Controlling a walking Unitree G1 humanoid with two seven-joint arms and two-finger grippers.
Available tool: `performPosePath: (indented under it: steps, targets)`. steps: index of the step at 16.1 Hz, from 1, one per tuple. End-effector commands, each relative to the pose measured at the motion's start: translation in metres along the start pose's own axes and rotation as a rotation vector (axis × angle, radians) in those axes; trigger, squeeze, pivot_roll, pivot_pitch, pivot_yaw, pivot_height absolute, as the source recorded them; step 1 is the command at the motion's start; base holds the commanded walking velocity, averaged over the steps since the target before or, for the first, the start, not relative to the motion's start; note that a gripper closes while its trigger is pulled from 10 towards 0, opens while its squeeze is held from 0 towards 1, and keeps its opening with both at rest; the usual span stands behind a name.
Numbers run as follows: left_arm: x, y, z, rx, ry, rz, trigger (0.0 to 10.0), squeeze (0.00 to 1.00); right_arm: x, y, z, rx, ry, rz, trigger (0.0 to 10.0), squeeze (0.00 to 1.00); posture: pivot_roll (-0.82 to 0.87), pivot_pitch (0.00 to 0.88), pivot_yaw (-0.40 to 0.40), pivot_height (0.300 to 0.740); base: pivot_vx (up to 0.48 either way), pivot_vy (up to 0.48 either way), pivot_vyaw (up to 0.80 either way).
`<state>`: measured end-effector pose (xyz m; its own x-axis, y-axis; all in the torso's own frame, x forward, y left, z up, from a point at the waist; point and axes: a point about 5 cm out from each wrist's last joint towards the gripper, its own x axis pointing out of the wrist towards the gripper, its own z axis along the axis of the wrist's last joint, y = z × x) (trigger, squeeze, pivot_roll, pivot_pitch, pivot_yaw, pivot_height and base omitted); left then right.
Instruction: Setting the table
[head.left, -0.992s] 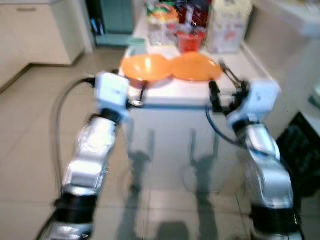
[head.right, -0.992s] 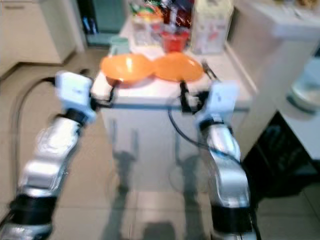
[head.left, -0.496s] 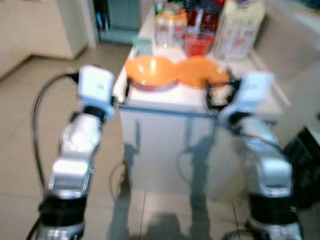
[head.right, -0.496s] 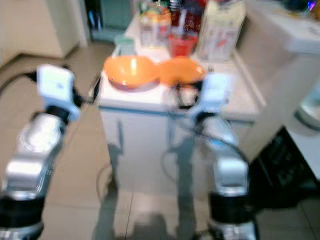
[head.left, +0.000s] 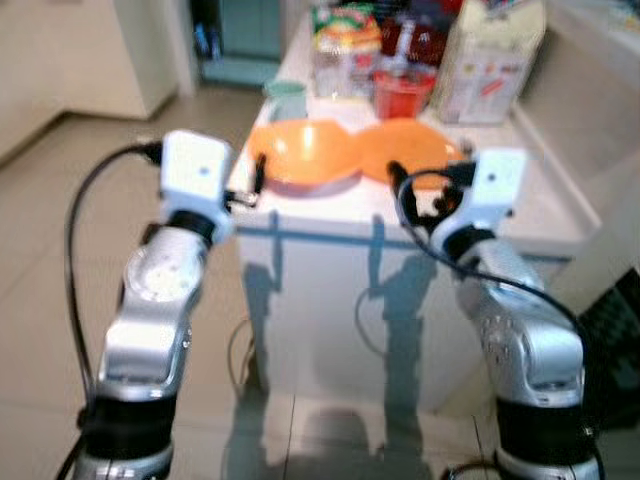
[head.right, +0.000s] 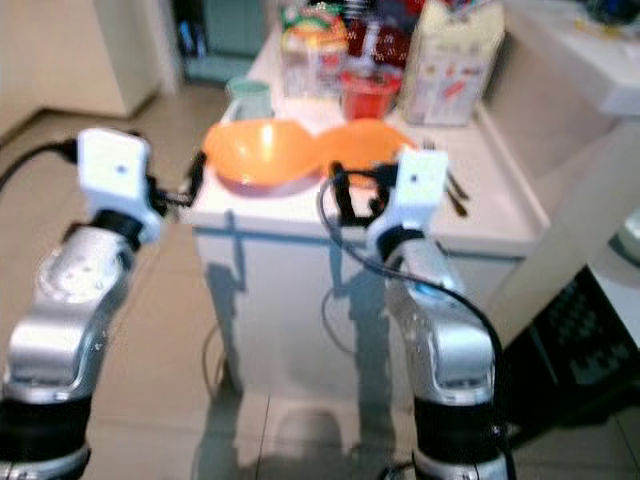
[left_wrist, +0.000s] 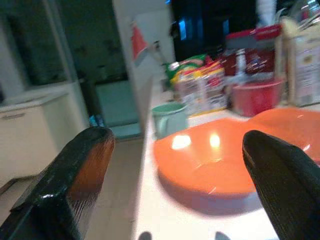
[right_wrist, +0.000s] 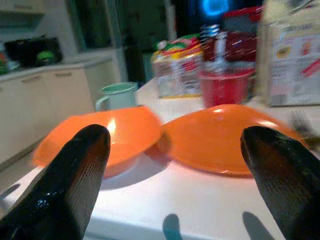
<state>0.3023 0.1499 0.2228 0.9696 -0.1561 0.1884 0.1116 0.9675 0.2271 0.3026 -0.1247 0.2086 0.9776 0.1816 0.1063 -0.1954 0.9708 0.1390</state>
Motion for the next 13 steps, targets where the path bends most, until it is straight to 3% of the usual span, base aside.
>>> performPosePath:
  steps: [1,5,13]
  targets:
    - [0.004,-0.012,0.004,0.001,-0.011,-0.046,10.0,0.0,-0.002,-0.013,0.008,-0.004,-0.018,-0.048,10.0,0.0,0.0,0.0,-0.045,0.74,0.319,0.0,-0.8]
    - [0.006,0.0,0.012,0.033,-0.022,-0.008,10.0,0.0,0.002,-0.009,0.005,0.001,-0.002,-0.028,10.0,0.0,0.03,0.0,-0.058,0.74,0.316,0.0,0.0]
    - [0.009,0.009,0.017,0.055,-0.015,0.017,10.0,0.0,0.006,-0.011,0.005,0.052,-0.011,-0.043,10.0,0.0,0.06,0.0,-0.053,0.74,0.273,0.0,0.0]
